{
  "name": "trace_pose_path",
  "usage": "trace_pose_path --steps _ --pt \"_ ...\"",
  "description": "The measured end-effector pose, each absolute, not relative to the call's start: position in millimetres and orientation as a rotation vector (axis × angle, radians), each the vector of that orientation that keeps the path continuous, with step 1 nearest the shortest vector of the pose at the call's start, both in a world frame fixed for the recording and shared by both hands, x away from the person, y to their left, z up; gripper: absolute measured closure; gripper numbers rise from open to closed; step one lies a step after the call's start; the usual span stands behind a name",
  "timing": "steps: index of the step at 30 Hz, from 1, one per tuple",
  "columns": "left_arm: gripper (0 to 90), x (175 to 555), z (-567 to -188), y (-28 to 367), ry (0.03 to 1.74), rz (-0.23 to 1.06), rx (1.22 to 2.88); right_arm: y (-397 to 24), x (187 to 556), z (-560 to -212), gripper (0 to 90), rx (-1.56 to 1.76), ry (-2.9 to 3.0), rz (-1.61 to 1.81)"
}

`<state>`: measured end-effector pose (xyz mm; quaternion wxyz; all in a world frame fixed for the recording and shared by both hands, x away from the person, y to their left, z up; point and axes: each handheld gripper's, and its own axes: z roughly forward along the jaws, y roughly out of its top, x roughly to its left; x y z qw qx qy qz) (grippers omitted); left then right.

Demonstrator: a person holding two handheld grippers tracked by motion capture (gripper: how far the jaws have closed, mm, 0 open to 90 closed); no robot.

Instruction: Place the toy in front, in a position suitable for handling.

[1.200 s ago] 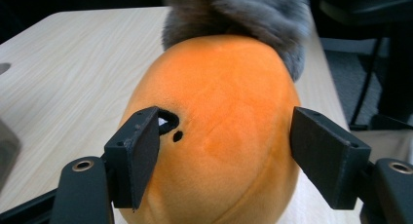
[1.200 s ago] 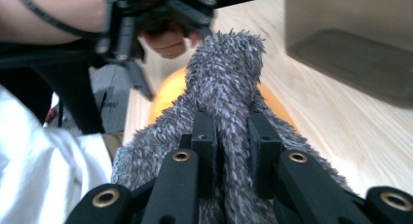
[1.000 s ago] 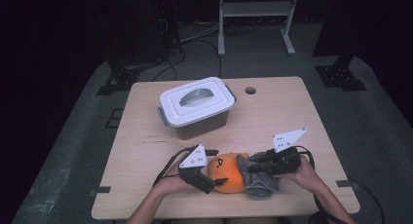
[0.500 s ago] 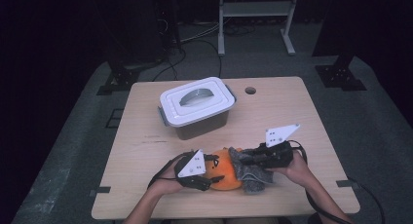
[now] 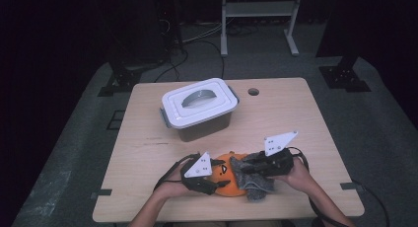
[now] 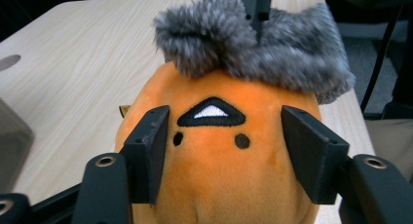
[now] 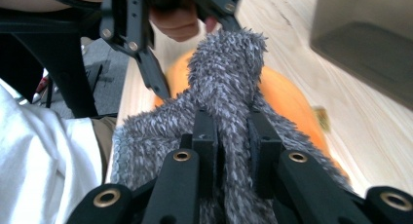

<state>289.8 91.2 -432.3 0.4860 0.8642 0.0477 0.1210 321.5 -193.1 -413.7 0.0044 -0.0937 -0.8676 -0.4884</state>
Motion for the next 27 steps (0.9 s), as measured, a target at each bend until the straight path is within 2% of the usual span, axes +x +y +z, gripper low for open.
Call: trace_pose_path --steps 6,17,27 --pt "36.0 287.1 -432.8 96.0 0.094 0.299 2.099 -226.7 322.5 -421.4 76.7 -0.455 -2.781 -1.47" --pt "27.6 287.4 -433.9 98.1 0.123 0.28 2.055 -313.6 304.4 -405.3 75.9 -0.769 -2.817 -1.541" --pt "22.7 287.8 -431.1 95.1 0.128 0.257 2.03 -360.7 297.8 -429.5 71.5 -0.998 -2.777 -1.488"
